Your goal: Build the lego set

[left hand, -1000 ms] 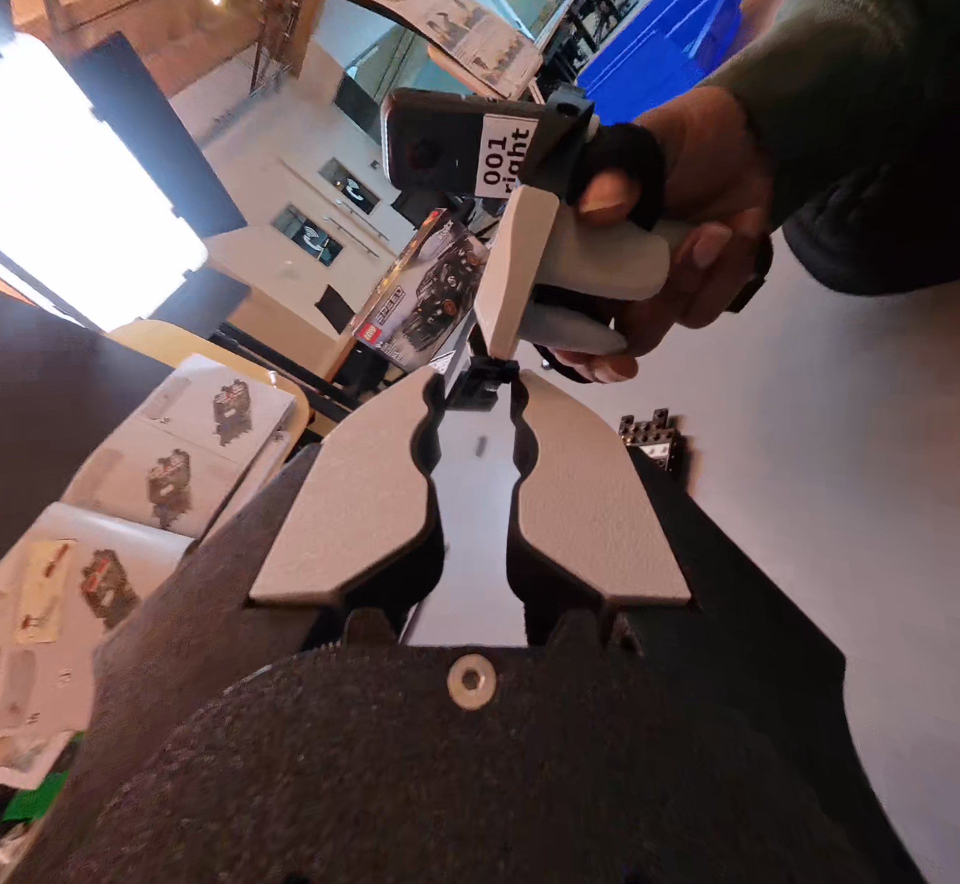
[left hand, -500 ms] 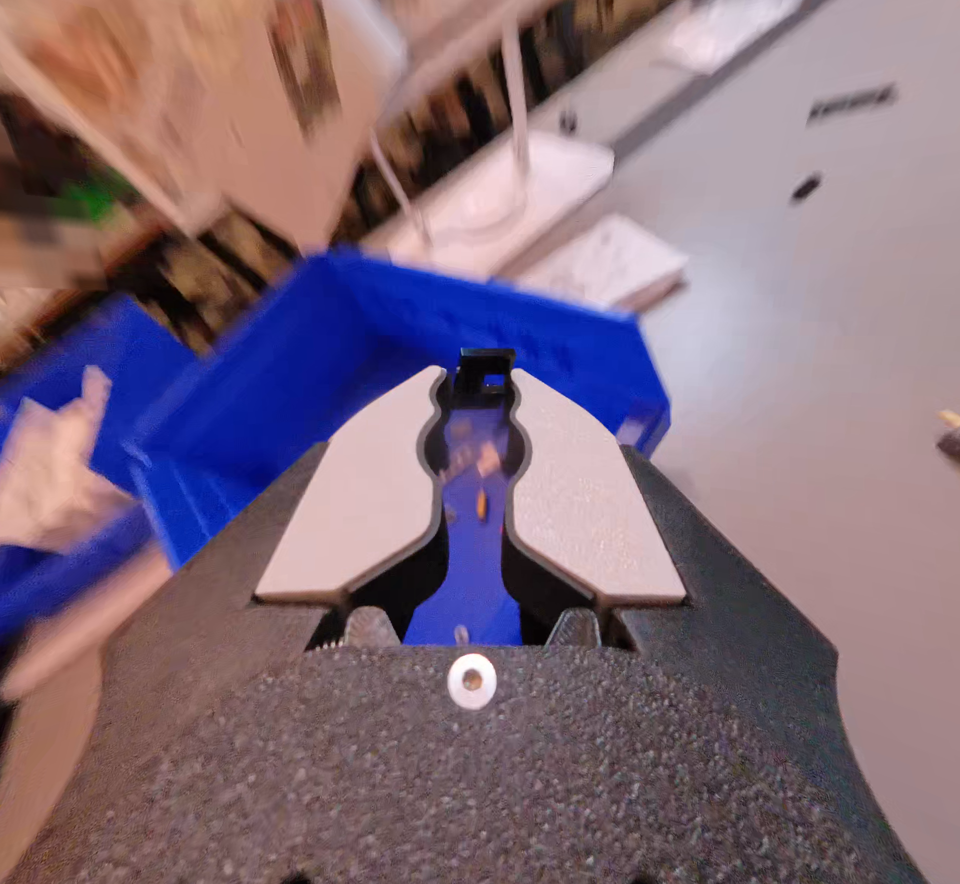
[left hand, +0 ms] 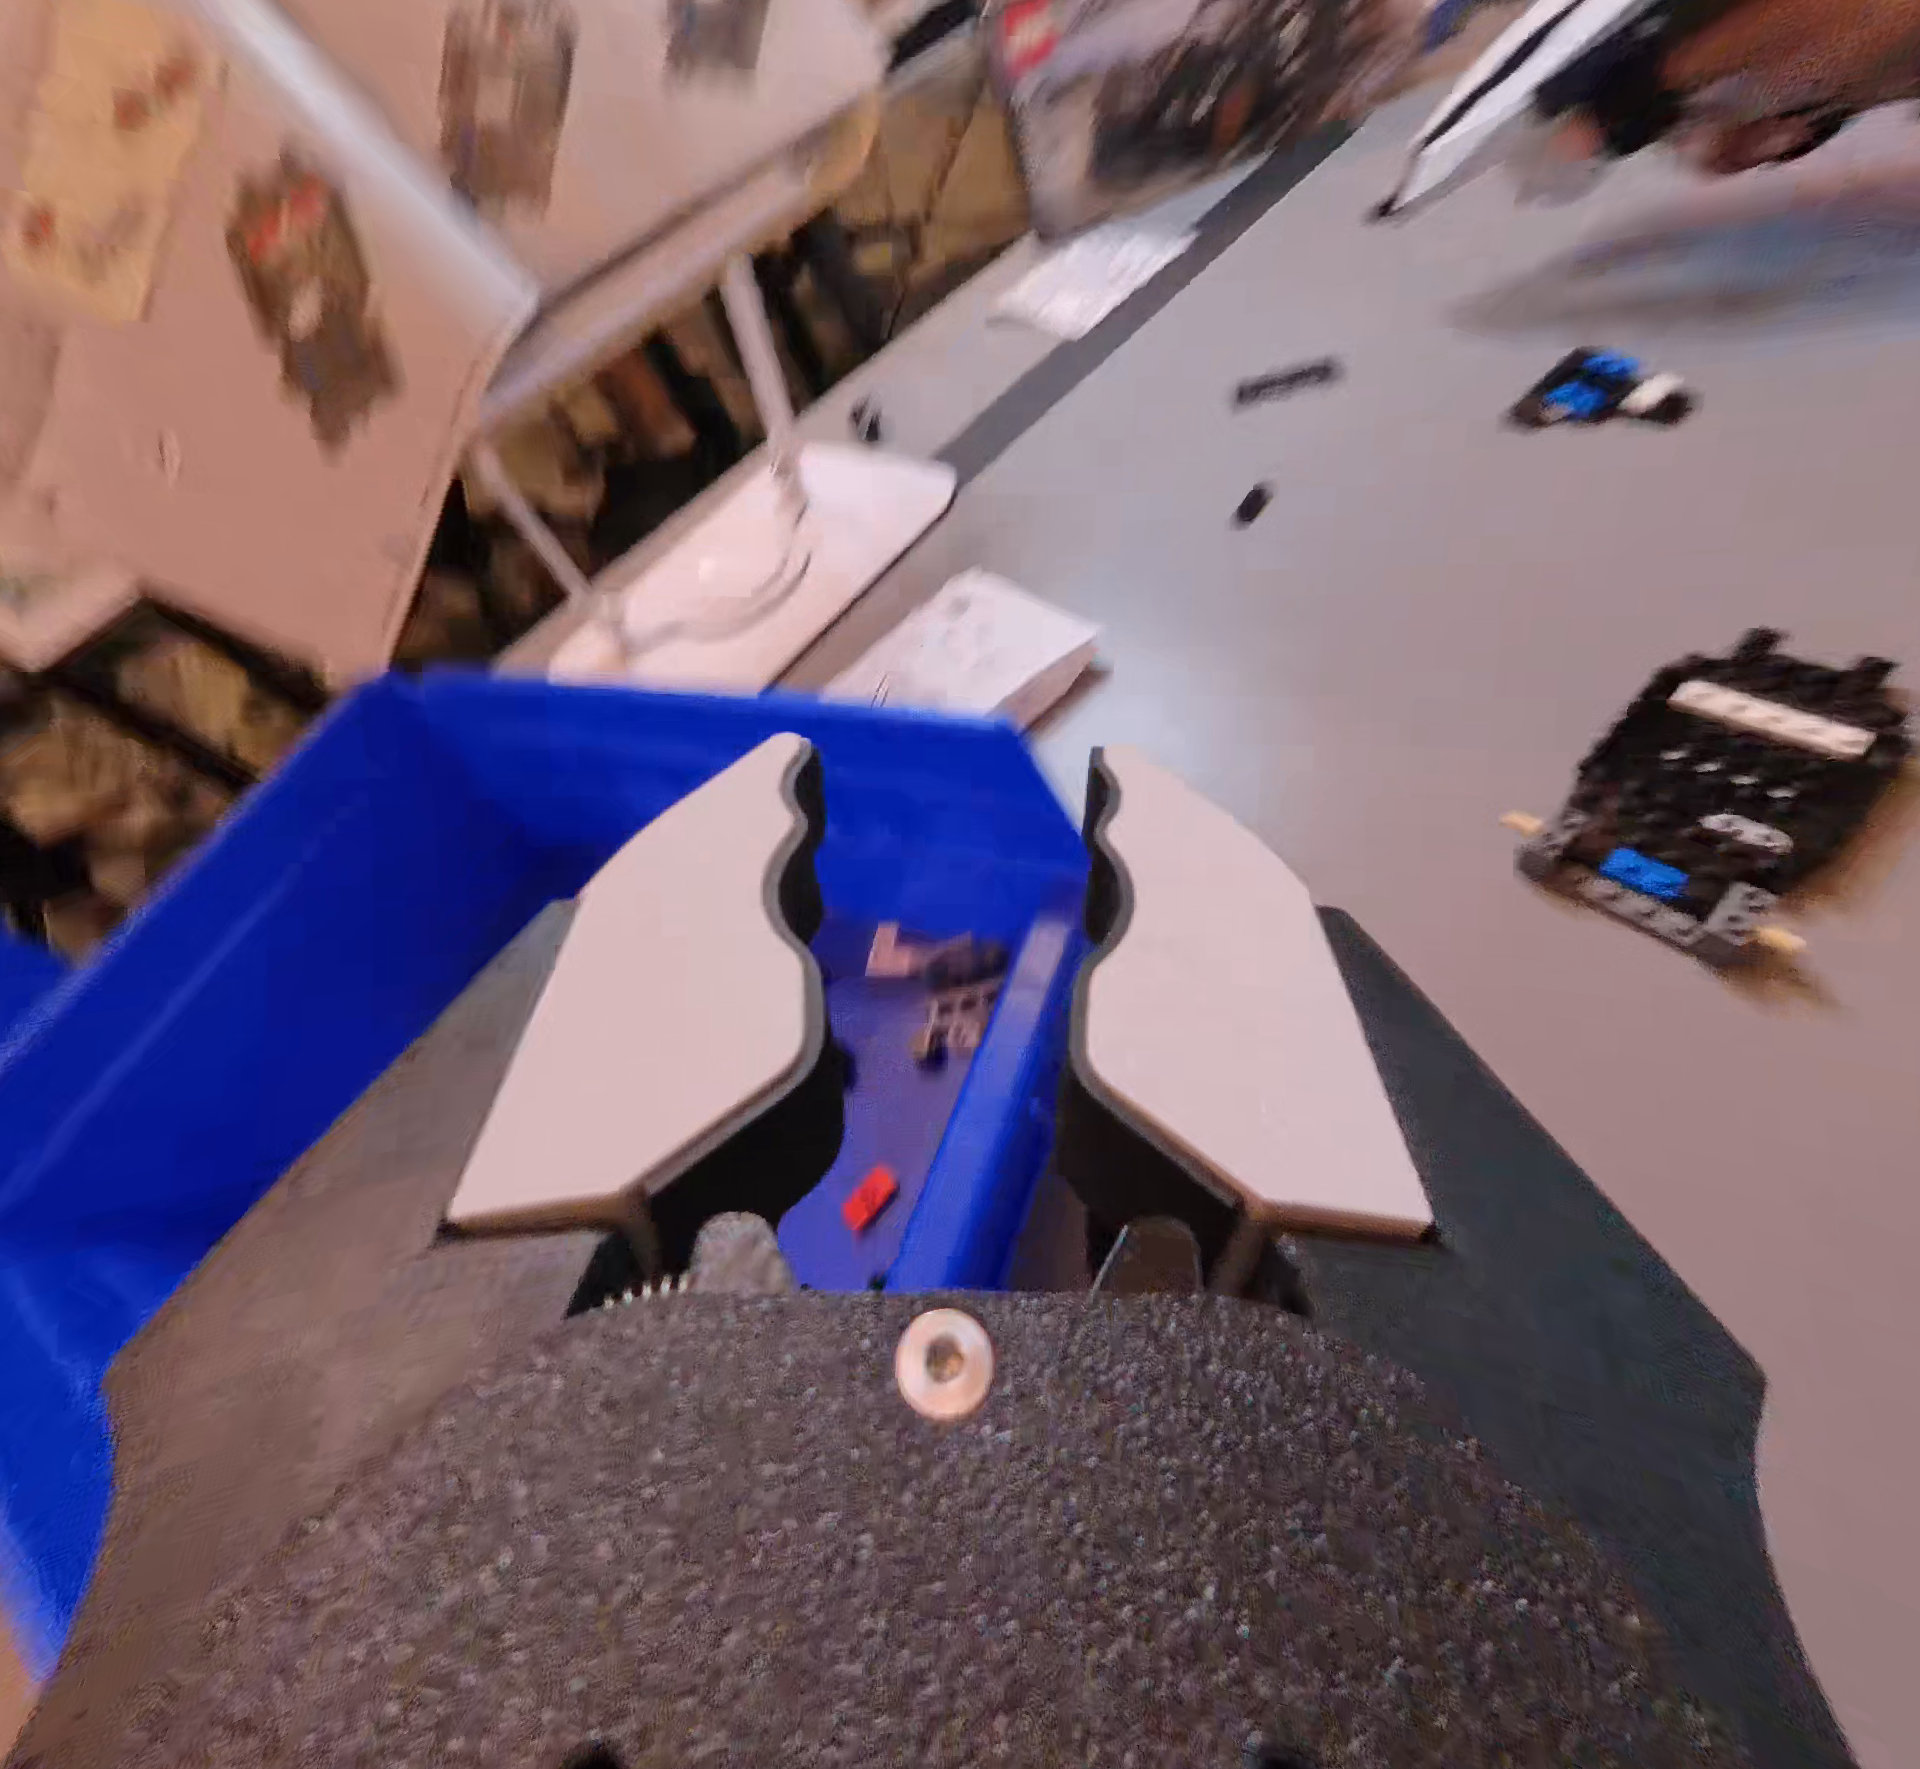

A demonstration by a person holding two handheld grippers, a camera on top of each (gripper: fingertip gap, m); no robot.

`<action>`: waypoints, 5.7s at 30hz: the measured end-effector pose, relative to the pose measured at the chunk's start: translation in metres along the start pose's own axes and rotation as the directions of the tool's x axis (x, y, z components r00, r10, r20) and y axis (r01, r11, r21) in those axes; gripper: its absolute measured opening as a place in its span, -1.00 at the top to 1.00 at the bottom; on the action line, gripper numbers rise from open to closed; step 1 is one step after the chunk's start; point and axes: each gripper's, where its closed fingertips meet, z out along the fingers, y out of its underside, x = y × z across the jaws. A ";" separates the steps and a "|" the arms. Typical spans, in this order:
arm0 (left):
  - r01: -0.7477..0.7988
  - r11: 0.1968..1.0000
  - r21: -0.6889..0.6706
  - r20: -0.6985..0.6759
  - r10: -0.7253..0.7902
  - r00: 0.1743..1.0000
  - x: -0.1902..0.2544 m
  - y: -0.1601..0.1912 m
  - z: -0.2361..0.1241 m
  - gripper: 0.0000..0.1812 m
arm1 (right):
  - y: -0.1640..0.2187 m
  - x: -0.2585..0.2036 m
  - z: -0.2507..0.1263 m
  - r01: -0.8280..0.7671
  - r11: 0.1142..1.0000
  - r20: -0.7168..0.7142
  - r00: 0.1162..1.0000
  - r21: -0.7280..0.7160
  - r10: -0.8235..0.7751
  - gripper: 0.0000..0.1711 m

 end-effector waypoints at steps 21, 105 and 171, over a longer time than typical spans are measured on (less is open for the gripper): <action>-0.415 0.861 0.295 0.073 0.413 0.908 0.090 -0.061 -0.011 0.80 | -0.073 -0.321 -0.033 -0.381 0.924 0.856 0.487 0.030 0.173 0.72; 0.097 0.967 0.237 -0.261 -0.033 0.965 0.098 -0.004 0.011 1.00 | -0.016 -0.255 -0.002 0.317 0.874 0.119 0.916 0.369 -0.383 0.50; -0.132 0.979 -0.154 0.067 0.143 0.987 -0.118 -0.111 0.265 0.90 | -0.275 -0.054 0.025 0.247 0.686 -0.311 0.950 0.685 -0.032 1.00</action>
